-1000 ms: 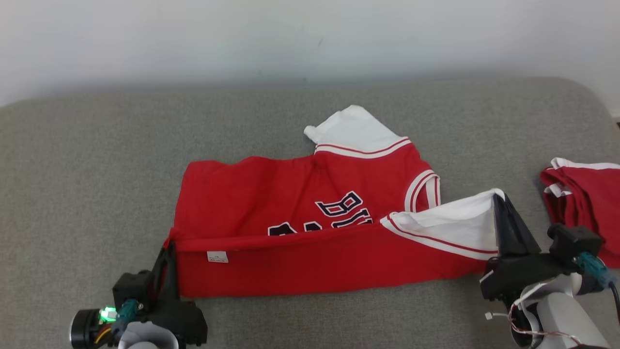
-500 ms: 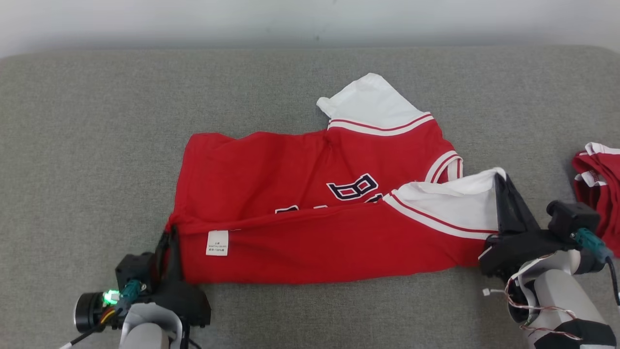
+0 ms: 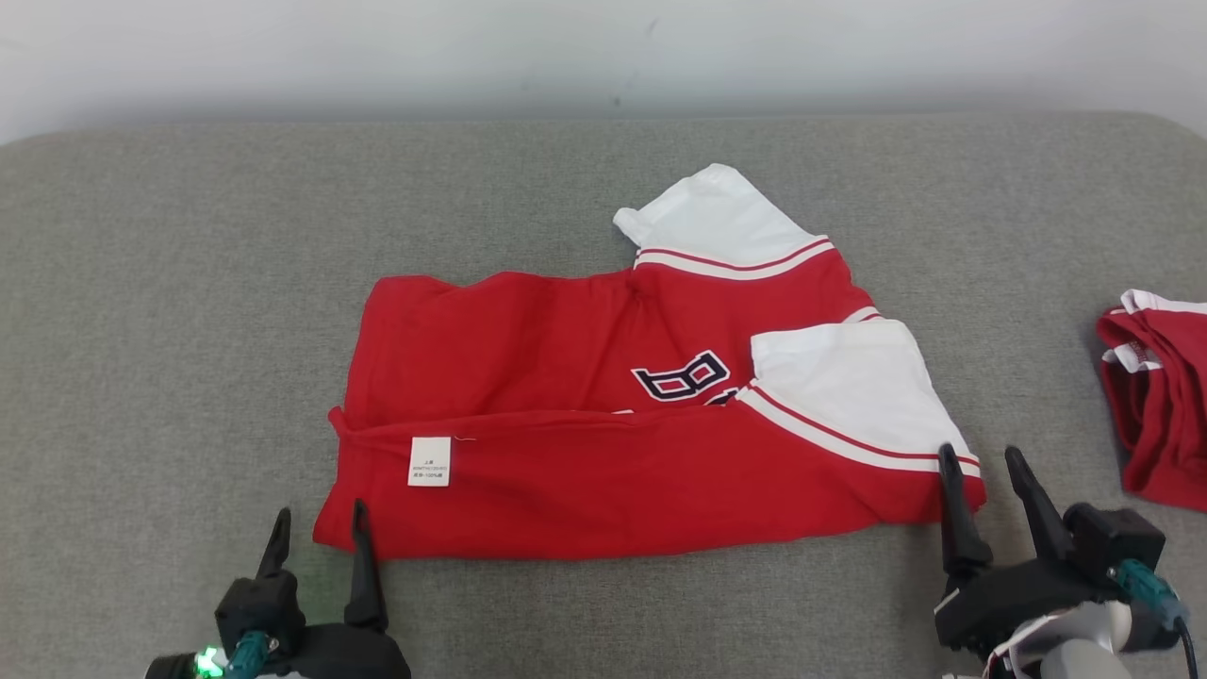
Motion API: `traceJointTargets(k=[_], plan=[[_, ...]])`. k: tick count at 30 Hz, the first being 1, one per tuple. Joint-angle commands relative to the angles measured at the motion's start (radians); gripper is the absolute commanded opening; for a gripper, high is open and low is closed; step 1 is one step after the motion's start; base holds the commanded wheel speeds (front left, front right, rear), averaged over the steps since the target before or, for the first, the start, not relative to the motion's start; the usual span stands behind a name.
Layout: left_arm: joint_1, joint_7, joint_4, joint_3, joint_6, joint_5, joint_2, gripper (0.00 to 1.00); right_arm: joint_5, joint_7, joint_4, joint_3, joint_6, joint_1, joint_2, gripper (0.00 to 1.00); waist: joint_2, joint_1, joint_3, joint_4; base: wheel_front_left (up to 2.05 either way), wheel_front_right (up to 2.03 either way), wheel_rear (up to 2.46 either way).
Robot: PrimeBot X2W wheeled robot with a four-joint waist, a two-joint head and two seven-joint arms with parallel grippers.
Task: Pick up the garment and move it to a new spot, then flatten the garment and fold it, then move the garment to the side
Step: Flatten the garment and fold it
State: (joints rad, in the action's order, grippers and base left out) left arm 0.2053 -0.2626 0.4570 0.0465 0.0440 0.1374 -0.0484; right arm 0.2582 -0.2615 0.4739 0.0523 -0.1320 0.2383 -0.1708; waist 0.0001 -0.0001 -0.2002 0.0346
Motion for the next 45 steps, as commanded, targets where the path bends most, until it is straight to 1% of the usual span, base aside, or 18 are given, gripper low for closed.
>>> traceJointTargets(k=[1,8,13,14,15,16,17,21,24,26,29,33,34,35,36,37,42,45], plan=[[-0.028,-0.003,-0.013,0.003,0.008,0.018,-0.003,1.0,0.008,-0.004,0.013,0.003,0.003,-0.029,0.006,1.0,-0.0001,0.0001,0.005,0.012,0.0,0.0,0.0],[-0.055,-0.003,-0.011,0.022,0.013,0.032,-0.003,1.0,0.007,-0.004,0.062,0.003,0.003,-0.041,0.021,1.0,-0.0001,0.0001,0.009,0.018,0.0,0.0,0.0],[-0.047,-0.003,-0.006,0.028,0.015,0.032,-0.004,1.0,0.017,-0.004,0.137,-0.008,0.003,-0.021,0.025,1.0,-0.0001,0.0001,0.011,0.008,0.0,0.0,0.0],[-0.044,-0.003,-0.006,0.027,0.014,0.029,-0.003,1.0,0.019,-0.004,0.153,-0.009,0.003,-0.015,0.025,0.87,-0.0001,0.0001,0.011,0.006,0.0,0.0,0.0],[-0.043,-0.003,-0.005,0.025,0.011,0.026,-0.003,1.0,0.025,-0.004,0.165,-0.009,0.003,-0.009,0.027,0.49,-0.0001,0.0001,0.011,0.005,0.0,0.0,0.0],[-0.042,-0.003,-0.005,0.022,0.009,0.023,-0.003,1.0,0.024,-0.002,0.174,-0.011,0.003,-0.004,0.026,0.32,-0.0001,0.0001,0.011,0.004,0.0,0.0,0.0],[-0.041,-0.003,-0.004,0.021,0.007,0.022,-0.004,1.0,0.025,-0.002,0.186,-0.014,0.003,-0.001,0.025,0.0,-0.0001,0.0001,0.011,0.002,0.0,0.0,0.0],[-0.039,-0.003,0.002,0.013,-0.005,0.028,-0.003,1.0,0.042,-0.002,0.213,-0.017,0.003,0.017,0.012,0.0,-0.0001,0.0001,0.01,-0.001,0.0,0.0,0.0],[-0.04,-0.003,0.018,0.01,-0.01,0.039,-0.003,1.0,0.049,-0.002,0.203,-0.023,0.003,0.016,0.005,0.0,-0.0001,0.0001,0.012,0.002,0.0,0.0,0.0],[-0.04,-0.003,0.035,0.016,-0.03,0.051,-0.003,1.0,0.05,-0.002,0.195,-0.028,0.003,0.013,-0.001,0.0,-0.0001,0.0001,0.013,0.006,0.0,0.0,0.0],[-0.03,-0.003,0.04,0.006,-0.032,0.061,-0.004,1.0,0.057,-0.002,0.177,-0.03,0.003,0.008,-0.006,0.0,-0.0001,0.0001,0.012,0.011,0.0,0.0,0.0],[-0.016,-0.003,0.07,0.003,-0.046,0.058,-0.003,1.0,0.059,-0.002,0.158,-0.039,0.003,-0.004,-0.003,0.0,-0.0001,0.0001,0.008,0.02,0.0,0.0,0.0],[-0.014,-0.003,0.079,0.005,-0.05,0.06,-0.003,0.9,0.058,-0.002,0.154,-0.04,0.003,-0.008,-0.002,0.0,-0.0001,0.0001,0.007,0.022,0.0,0.0,0.0],[-0.011,-0.003,0.088,0.006,-0.054,0.062,-0.003,0.55,0.058,-0.002,0.15,-0.041,0.003,-0.011,-0.001,0.0,-0.0001,0.0001,0.007,0.024,0.0,0.0,0.0],[-0.008,-0.003,0.097,0.009,-0.056,0.06,-0.003,0.29,0.059,-0.002,0.147,-0.043,0.003,-0.013,0.0,0.0,-0.0001,0.0001,0.007,0.026,0.0,0.0,0.0],[-0.005,-0.003,0.103,0.01,-0.059,0.062,-0.003,0.0,0.06,-0.002,0.145,-0.044,0.003,-0.014,0.001,0.0,-0.0001,0.0001,0.007,0.027,0.0,0.0,0.0],[-0.025,-0.003,0.103,0.016,-0.055,0.069,-0.003,0.0,0.064,-0.002,0.139,-0.045,0.003,-0.021,0.0,0.0,-0.0001,0.0001,0.029,0.029,0.0,0.0,0.0],[-0.075,-0.003,0.104,0.014,-0.048,0.073,-0.004,0.0,0.061,-0.002,0.145,-0.04,0.003,-0.044,0.008,0.0,-0.0001,0.0001,0.082,0.028,0.0,0.0,0.0]])
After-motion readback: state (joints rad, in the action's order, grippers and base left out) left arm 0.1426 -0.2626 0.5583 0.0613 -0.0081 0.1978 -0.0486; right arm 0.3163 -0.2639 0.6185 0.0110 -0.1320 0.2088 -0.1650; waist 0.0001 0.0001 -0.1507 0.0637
